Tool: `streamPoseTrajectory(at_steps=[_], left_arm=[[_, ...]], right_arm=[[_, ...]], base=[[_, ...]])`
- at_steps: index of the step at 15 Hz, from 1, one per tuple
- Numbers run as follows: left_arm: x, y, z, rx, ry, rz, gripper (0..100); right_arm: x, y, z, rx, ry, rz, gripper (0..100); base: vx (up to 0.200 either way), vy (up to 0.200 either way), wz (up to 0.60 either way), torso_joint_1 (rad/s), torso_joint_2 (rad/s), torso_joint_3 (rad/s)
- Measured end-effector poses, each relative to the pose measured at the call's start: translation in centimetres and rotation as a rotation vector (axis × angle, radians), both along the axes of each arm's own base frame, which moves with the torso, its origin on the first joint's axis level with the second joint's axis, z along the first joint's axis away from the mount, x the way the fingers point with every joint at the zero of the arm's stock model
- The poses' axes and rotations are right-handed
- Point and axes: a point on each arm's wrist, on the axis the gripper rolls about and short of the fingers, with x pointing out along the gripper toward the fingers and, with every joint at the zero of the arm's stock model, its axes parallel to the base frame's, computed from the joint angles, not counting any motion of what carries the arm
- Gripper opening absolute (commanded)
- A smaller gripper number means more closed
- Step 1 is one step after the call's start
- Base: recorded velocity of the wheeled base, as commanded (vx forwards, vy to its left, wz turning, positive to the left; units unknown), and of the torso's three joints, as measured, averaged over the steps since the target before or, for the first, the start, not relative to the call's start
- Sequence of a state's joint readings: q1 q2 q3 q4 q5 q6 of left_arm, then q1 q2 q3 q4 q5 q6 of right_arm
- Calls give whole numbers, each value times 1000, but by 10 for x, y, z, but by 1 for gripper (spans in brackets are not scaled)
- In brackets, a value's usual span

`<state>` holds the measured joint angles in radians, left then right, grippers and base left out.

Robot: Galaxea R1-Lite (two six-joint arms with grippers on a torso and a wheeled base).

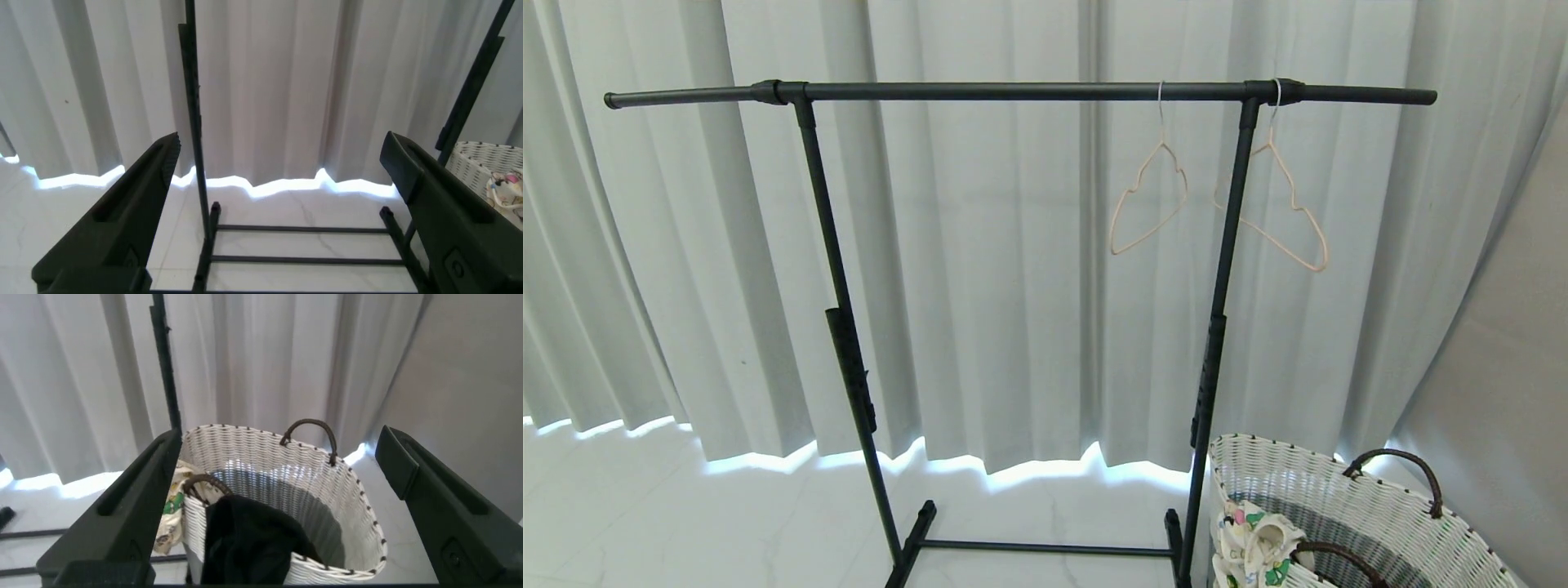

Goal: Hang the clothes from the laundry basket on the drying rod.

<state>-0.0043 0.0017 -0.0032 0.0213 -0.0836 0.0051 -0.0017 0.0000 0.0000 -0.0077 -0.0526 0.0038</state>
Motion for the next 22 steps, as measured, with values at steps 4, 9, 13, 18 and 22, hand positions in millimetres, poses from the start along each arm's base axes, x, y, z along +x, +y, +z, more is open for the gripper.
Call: streamPoseTrajectory(at_steps=[4, 9, 13, 18, 22], left_arm=[[0, 0, 0, -1, 0, 0, 100], [0, 0, 0, -1, 0, 0, 100], [0, 0, 0, 0, 0, -1, 100], [0, 0, 0, 0, 0, 0, 100], [0, 0, 0, -1, 0, 0, 100]], right_arm=[[-3, 2, 13, -31, -32, 93, 100], [31, 3, 72, -121, 180, 194, 100], [108, 2, 72, -382, 583, 230, 100], [184, -14, 24, -530, 947, 354, 100], [214, -16, -16, -527, 1083, 441, 100]], base=[[0, 0, 0, 0, 0, 0], [0, 0, 0, 0, 0, 0], [0, 0, 0, 0, 0, 0], [0, 0, 0, 0, 0, 0], [0, 0, 0, 0, 0, 0]])
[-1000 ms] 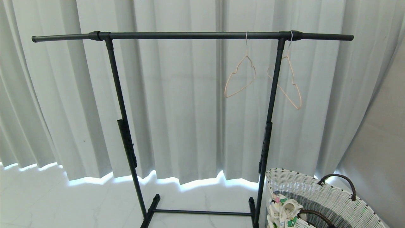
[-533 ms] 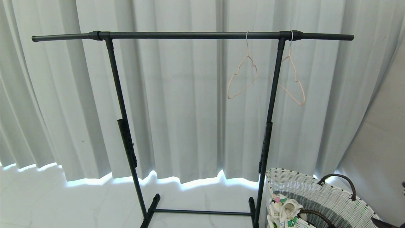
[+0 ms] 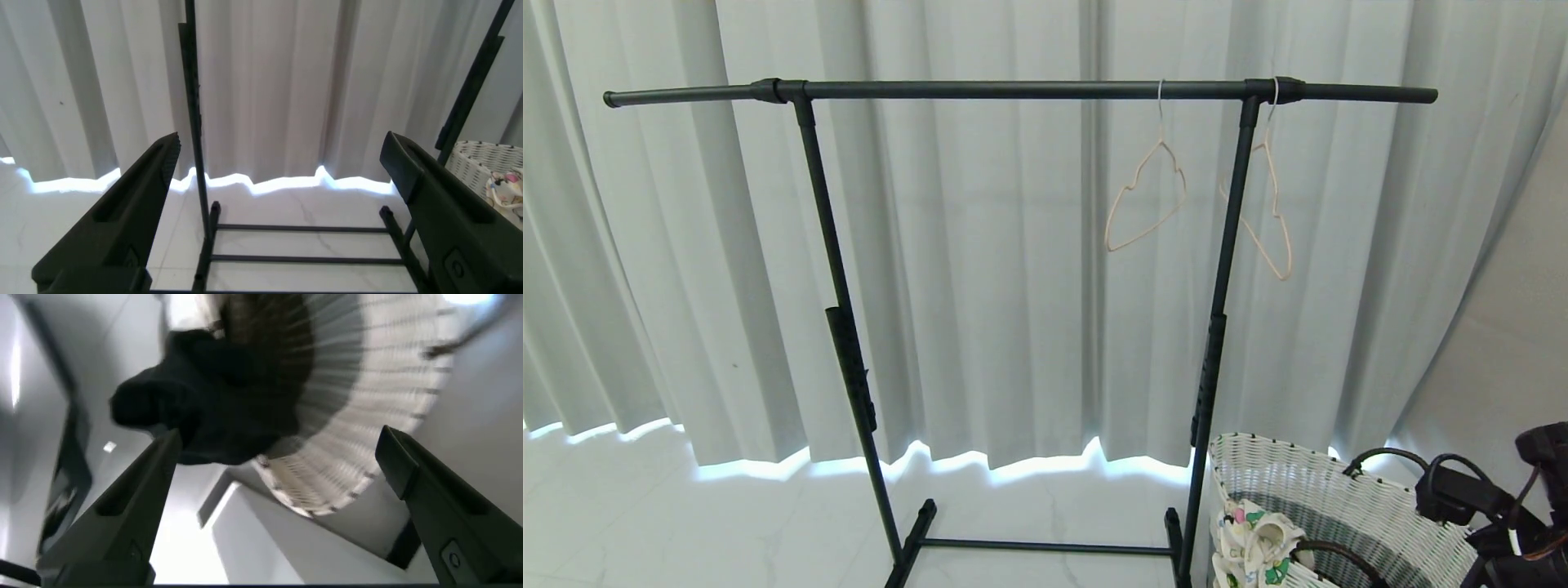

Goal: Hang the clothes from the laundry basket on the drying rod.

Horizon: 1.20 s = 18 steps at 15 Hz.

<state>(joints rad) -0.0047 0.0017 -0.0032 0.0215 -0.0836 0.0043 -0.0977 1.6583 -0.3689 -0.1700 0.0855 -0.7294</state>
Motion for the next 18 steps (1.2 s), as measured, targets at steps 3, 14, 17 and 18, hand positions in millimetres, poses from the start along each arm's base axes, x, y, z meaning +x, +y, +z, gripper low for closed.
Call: streamPoseTrajectory(at_steps=[3, 14, 17, 18], left_arm=[[0, 0, 0, 0, 0, 0, 100], [0, 0, 0, 0, 0, 0, 100], [0, 0, 0, 0, 0, 0, 100], [0, 0, 0, 0, 0, 0, 100]], right_arm=[[11, 3, -21, 12, 63, 24, 100], [31, 0, -54, -34, 86, -3, 0], [29, 0, -54, -34, 85, -2, 0], [27, 1, -53, -34, 85, -3, 0]], base=[[0, 0, 0, 0, 0, 0], [0, 0, 0, 0, 0, 0], [0, 0, 0, 0, 0, 0], [0, 0, 0, 0, 0, 0]])
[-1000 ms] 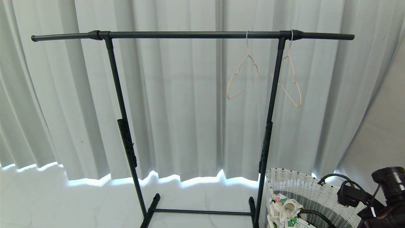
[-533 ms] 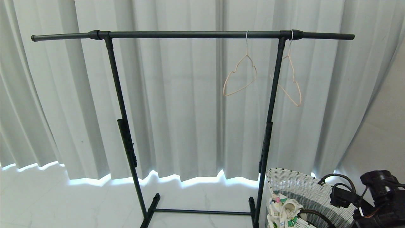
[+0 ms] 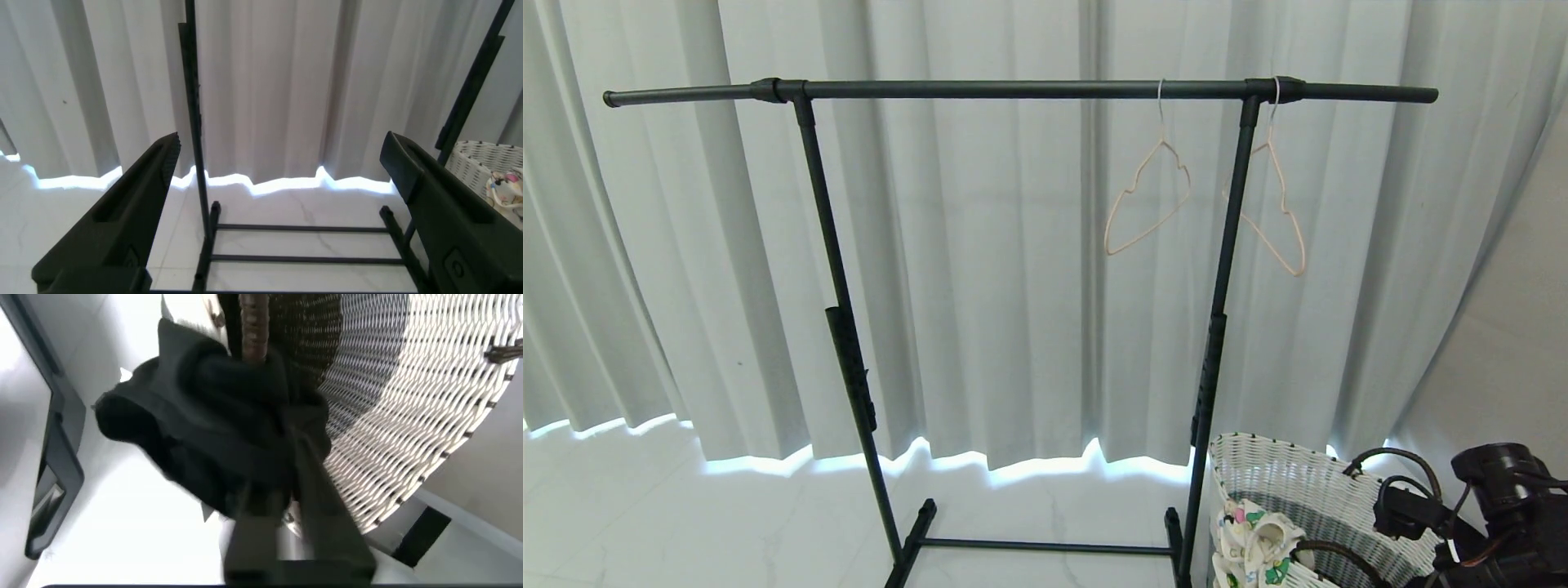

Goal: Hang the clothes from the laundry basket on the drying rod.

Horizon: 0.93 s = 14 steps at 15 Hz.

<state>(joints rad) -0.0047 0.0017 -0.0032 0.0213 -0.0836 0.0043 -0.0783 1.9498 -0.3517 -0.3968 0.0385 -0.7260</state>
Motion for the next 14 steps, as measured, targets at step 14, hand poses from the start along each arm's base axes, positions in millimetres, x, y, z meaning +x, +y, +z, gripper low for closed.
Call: streamPoseTrajectory(at_steps=[14], left_arm=[[0, 0, 0, 2, 0, 0, 100]], right_arm=[[-74, 7, 156, 4, -408, -27, 0]], base=[[0, 0, 0, 0, 0, 0]])
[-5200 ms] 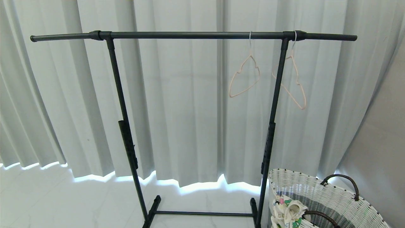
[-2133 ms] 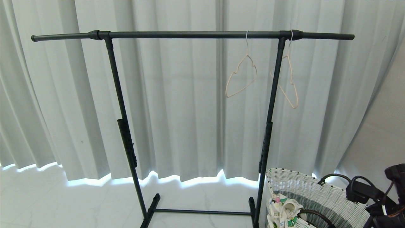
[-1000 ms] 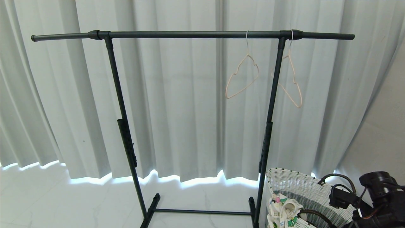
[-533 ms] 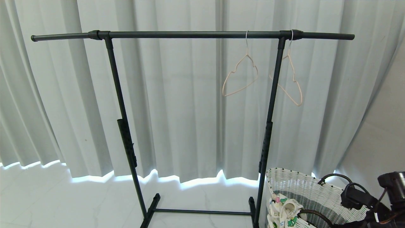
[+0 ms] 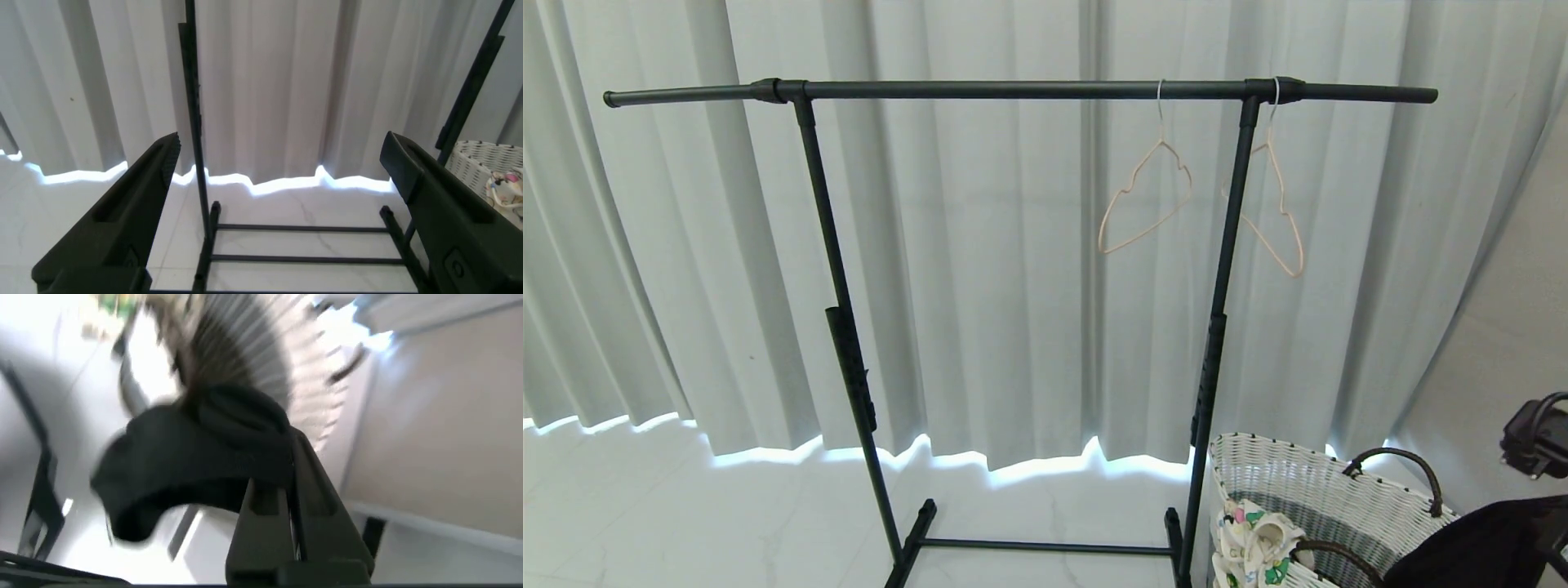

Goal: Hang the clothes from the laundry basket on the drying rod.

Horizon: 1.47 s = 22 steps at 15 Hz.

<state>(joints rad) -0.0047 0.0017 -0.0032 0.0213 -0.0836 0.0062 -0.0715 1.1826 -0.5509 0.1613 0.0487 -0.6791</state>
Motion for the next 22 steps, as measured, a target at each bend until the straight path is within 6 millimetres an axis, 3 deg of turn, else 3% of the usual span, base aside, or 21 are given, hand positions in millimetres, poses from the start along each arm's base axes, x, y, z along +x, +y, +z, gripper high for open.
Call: streamPoseTrajectory(at_steps=[3, 6, 13, 19, 22], left_arm=[[0, 0, 0, 0, 0, 0, 100], [0, 0, 0, 0, 0, 0, 100], [0, 0, 0, 0, 0, 0, 100], [0, 0, 0, 2, 0, -1, 100], [0, 0, 0, 4, 0, -1, 100]], right_arm=[[-12, 7, 39, -2, -146, 44, 0], [-17, 16, 54, 0, -223, 108, 0], [-22, 22, 61, 4, -260, 156, 0], [-24, 26, 59, 9, -240, 197, 0], [-26, 32, 51, 10, -103, 242, 0]], base=[[0, 0, 0, 0, 0, 0], [-133, 0, 0, 2, 2, 0], [-200, 0, 0, 2, 0, 6], [0, 0, 0, 0, 0, 0], [0, 0, 0, 0, 0, 0]])
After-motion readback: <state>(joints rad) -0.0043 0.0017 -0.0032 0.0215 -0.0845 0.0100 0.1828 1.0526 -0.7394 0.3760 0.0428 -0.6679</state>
